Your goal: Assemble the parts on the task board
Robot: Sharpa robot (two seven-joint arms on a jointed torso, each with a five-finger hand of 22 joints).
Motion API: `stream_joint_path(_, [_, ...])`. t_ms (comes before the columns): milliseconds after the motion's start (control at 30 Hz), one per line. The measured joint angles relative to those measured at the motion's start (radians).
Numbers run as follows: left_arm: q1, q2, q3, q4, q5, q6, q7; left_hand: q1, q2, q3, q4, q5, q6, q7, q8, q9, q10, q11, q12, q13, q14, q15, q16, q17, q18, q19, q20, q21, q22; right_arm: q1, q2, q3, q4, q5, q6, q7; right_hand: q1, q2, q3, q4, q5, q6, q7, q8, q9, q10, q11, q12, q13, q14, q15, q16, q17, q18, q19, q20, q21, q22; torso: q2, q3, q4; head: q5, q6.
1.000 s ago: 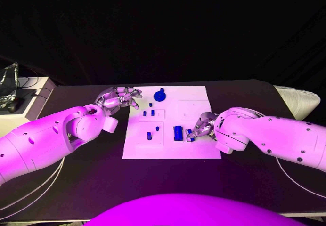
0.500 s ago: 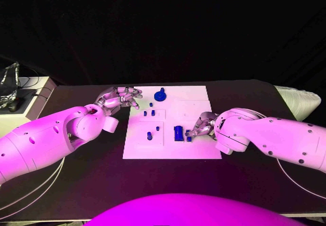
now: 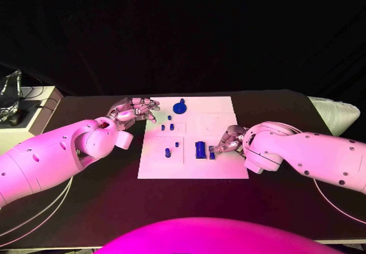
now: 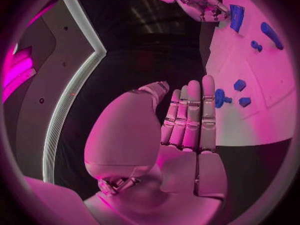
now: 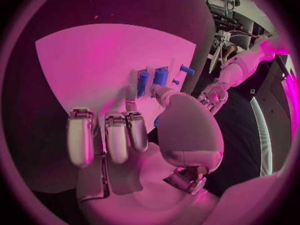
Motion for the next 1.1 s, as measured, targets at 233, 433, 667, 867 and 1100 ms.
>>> stream_joint_path(233, [0.000, -0.001, 0.000, 0.000, 0.000, 0.000, -0.001, -0.004, 0.004, 0.000, 0.000, 0.000, 0.000, 0.000, 0.000, 0.000, 0.000, 0.000, 0.000, 0.000, 0.000, 0.000, 0.000, 0.000, 0.000, 0.000, 0.000, 0.000, 0.000, -0.005, -0.037, 0.000, 0.021, -0.001, 0.004, 0.017, 0.083, -0.011, -0.021, -0.038, -0.078, 0.004, -0.004, 0.007, 0.000, 0.000, 0.000, 0.000, 0.000, 0.000, 0.000, 0.000, 0.000, 0.000, 0.000, 0.000, 0.000, 0.000, 0.000, 0.0007, -0.0006, 0.002, 0.000])
stream_joint_path(433, [0.000, 0.000, 0.000, 0.000, 0.000, 0.001, -0.001, -0.004, 0.004, 0.000, 0.000, 0.000, 0.000, 0.000, 0.000, 0.000, 0.000, 0.000, 0.000, 0.000, 0.000, 0.000, 0.000, 0.000, 0.000, 0.000, 0.000, 0.000, 0.000, -0.013, -0.063, 0.000, 0.049, 0.003, 0.015, 0.045, 0.095, -0.013, -0.043, -0.034, -0.106, 0.004, -0.004, 0.007, -0.003, 0.000, 0.000, 0.000, 0.000, 0.000, 0.000, 0.000, 0.000, 0.000, 0.000, 0.000, 0.000, 0.000, 0.000, 0.0018, -0.0012, 0.004, 0.000])
stream_joint_path(667, [0.000, 0.000, 0.000, -0.002, 0.000, 0.001, -0.003, -0.004, 0.004, 0.000, 0.000, 0.000, 0.000, 0.000, 0.000, 0.000, 0.000, 0.000, 0.000, 0.000, 0.000, 0.000, 0.000, 0.000, 0.000, 0.000, 0.000, 0.000, 0.000, -0.017, -0.078, 0.000, 0.061, 0.011, 0.021, 0.071, 0.095, -0.013, -0.053, -0.025, -0.111, 0.004, -0.004, 0.011, -0.003, 0.000, 0.000, 0.000, 0.000, 0.000, 0.000, 0.000, 0.000, 0.000, 0.000, 0.000, 0.000, 0.000, 0.000, 0.0022, -0.0015, 0.003, 0.000])
stream_joint_path(867, [0.000, 0.001, 0.000, -0.003, 0.000, 0.002, -0.004, -0.004, 0.004, 0.000, 0.000, 0.000, 0.000, 0.000, 0.000, -0.001, 0.000, 0.000, 0.000, 0.000, 0.000, 0.000, 0.000, 0.001, 0.000, 0.000, 0.000, 0.000, 0.000, -0.020, -0.078, 0.001, 0.055, 0.015, 0.020, 0.081, 0.103, -0.005, -0.055, -0.022, -0.109, 0.010, -0.009, 0.015, -0.003, 0.000, 0.000, 0.000, 0.000, 0.000, 0.000, 0.000, 0.000, 0.000, 0.000, 0.000, 0.000, 0.000, 0.000, 0.0014, -0.0012, 0.000, 0.000])
stream_joint_path(1100, [0.000, 0.001, 0.000, -0.003, -0.001, 0.003, -0.004, -0.004, 0.004, 0.000, 0.000, 0.000, 0.000, 0.000, 0.000, -0.001, 0.000, 0.000, 0.000, 0.000, 0.000, 0.000, 0.000, 0.001, 0.000, 0.000, 0.000, 0.000, 0.000, -0.022, -0.066, 0.001, 0.034, 0.016, 0.017, 0.082, 0.109, 0.001, -0.058, -0.020, -0.106, 0.018, -0.011, 0.021, -0.003, -0.004, -0.004, 0.000, 0.000, 0.000, 0.000, 0.000, 0.000, 0.000, 0.000, 0.000, 0.000, 0.000, 0.000, 0.0008, -0.0001, 0.000, 0.000])
